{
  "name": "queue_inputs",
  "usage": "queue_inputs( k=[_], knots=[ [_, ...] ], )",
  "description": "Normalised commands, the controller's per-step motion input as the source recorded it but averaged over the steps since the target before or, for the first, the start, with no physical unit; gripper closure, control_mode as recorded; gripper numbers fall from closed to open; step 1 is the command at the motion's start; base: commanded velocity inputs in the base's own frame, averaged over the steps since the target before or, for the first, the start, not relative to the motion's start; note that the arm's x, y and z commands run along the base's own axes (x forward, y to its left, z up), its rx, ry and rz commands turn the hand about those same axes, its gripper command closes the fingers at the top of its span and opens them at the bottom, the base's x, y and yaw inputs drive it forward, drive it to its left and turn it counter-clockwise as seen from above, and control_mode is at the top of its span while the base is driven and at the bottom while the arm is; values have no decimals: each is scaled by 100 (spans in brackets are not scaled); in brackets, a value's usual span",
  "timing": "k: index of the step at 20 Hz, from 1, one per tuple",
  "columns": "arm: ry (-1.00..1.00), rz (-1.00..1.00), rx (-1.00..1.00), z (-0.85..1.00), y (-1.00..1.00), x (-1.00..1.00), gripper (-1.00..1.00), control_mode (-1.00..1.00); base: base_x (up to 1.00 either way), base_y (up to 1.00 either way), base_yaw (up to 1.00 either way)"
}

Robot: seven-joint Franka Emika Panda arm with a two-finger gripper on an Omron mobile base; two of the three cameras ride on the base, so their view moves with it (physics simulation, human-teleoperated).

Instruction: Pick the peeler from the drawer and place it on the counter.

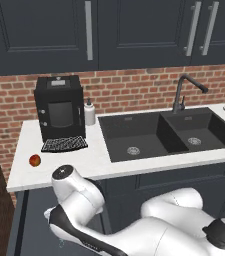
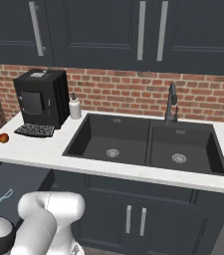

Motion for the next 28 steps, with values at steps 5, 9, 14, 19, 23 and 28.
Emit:
queue_inputs(
  k=[5,9,14,19,23,28],
  knots=[
    [9,-1,-7,-1,29,41,-100,-100,0,0,0],
    [13,-7,-17,-2,59,13,-100,-100,0,0,0],
    [-7,-3,-3,-42,27,5,-100,-100,0,0,0],
    [-4,-4,0,-42,11,12,-100,-100,0,0,0],
    [0,-8,0,-31,7,8,-100,-100,0,0,0],
    [8,-6,0,-15,1,30,-100,-100,0,0,0]
  ],
)
